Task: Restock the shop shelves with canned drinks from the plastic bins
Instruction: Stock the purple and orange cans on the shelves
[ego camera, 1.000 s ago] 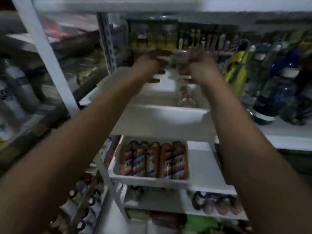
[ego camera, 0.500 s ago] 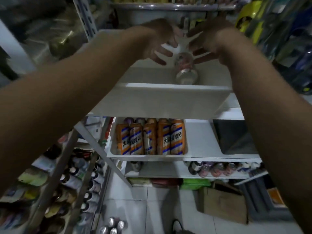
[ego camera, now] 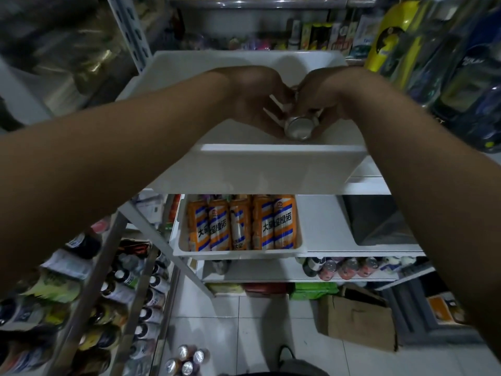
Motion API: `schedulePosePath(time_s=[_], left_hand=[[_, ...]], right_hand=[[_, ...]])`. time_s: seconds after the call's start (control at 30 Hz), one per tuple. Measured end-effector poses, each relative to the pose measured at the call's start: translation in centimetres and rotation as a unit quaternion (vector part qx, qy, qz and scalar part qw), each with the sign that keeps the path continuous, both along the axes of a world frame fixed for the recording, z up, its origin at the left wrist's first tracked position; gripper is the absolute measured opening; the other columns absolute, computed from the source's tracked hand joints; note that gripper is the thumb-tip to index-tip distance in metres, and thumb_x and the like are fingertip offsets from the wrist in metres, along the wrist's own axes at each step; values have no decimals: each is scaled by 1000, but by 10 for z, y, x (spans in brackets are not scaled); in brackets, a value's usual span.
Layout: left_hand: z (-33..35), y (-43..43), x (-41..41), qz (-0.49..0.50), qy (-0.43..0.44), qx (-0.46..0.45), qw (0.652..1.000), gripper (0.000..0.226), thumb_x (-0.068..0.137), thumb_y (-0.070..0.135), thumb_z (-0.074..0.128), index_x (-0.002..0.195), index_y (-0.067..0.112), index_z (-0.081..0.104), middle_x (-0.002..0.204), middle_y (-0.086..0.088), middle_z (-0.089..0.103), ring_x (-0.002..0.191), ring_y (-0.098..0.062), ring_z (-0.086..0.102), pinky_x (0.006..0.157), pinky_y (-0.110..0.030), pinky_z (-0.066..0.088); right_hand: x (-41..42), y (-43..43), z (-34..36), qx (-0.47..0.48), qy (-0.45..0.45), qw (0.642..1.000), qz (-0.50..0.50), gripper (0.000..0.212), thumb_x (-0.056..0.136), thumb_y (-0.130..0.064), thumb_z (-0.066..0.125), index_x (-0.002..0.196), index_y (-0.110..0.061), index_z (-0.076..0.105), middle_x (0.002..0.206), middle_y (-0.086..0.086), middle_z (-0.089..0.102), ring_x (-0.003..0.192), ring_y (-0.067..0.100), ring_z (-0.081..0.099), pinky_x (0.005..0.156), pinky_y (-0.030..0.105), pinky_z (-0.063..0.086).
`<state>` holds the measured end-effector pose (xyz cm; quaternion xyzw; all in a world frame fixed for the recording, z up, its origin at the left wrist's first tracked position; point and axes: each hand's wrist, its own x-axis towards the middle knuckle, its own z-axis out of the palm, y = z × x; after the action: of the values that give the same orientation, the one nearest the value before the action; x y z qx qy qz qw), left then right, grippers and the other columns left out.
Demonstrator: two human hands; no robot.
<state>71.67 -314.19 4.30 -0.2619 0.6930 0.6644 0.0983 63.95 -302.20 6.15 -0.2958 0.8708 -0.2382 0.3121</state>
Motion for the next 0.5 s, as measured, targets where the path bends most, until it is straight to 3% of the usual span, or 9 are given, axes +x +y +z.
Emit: schedulePosePath(time_s=[0.13, 0.3, 0.43, 0.5], left_hand=[[8, 1, 1, 16, -9, -45, 999, 30, 101, 2, 45, 129, 5, 56, 129, -22, 56, 110, -39, 66, 79, -47, 62], [28, 1, 14, 18, -39, -144, 989, 40, 103, 14, 47, 143, 9, 46, 130, -23, 55, 104, -45, 66, 88, -61, 57], [42, 0, 32, 80, 33, -162, 983, 38, 103, 10, 51, 140, 3, 50, 125, -21, 59, 101, -40, 67, 69, -48, 63], [43, 4, 41, 116, 85, -213, 966, 24, 102, 10, 52, 125, 6, 60, 115, -15, 63, 101, -33, 67, 65, -44, 63]], right_hand=[[-2, -1, 1, -26, -2, 999, -29, 32, 92, -1, 67, 124, -4, 62, 125, 15, 61, 115, 34, 61, 92, 48, 58], [8, 0, 12, -74, -18, 997, -14, 27, 96, 1, 59, 123, 4, 62, 113, 20, 64, 102, 33, 67, 91, 49, 58], [24, 1, 25, -127, -8, 992, 0, 21, 98, -1, 58, 117, 2, 65, 114, 16, 67, 107, 29, 67, 95, 45, 57], [31, -2, 29, -184, 11, 983, -9, 24, 97, -2, 58, 118, 1, 67, 114, 17, 70, 104, 34, 70, 90, 49, 59]])
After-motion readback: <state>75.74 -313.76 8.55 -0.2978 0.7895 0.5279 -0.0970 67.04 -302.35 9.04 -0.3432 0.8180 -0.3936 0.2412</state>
